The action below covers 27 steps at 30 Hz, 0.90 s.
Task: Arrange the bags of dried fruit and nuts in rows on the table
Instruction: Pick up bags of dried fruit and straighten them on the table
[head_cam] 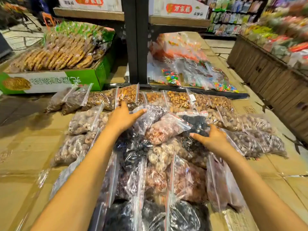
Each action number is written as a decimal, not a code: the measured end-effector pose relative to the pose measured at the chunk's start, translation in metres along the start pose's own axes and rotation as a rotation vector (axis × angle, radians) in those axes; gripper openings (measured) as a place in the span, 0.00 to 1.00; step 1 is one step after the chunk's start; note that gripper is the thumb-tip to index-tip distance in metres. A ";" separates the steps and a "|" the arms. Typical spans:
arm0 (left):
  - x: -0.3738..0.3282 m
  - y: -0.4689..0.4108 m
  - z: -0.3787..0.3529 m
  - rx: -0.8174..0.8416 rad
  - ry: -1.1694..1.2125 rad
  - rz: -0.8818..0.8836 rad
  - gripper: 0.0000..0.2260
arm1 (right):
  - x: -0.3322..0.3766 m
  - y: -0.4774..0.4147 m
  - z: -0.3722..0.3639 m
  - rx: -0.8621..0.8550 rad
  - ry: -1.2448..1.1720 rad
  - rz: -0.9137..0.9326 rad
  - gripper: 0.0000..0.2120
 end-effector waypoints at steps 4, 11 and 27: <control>0.003 -0.030 -0.010 0.154 -0.002 0.083 0.45 | -0.015 -0.024 0.007 0.037 -0.125 -0.071 0.55; 0.000 -0.060 -0.024 0.266 -0.163 0.114 0.30 | -0.016 -0.051 -0.003 0.033 -0.175 -0.092 0.26; -0.007 0.021 0.027 -0.411 0.551 -0.118 0.27 | -0.018 -0.020 0.039 -0.275 -0.247 0.072 0.43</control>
Point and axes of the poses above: each hand's wrist, its own y-axis away from the middle knuckle, its own z-axis out of the back of the hand, x = y × z, the point moved 8 cm from there along -y, towards the middle knuckle, and after that the axes turned 12 degrees about x, right-handed, at the moved point
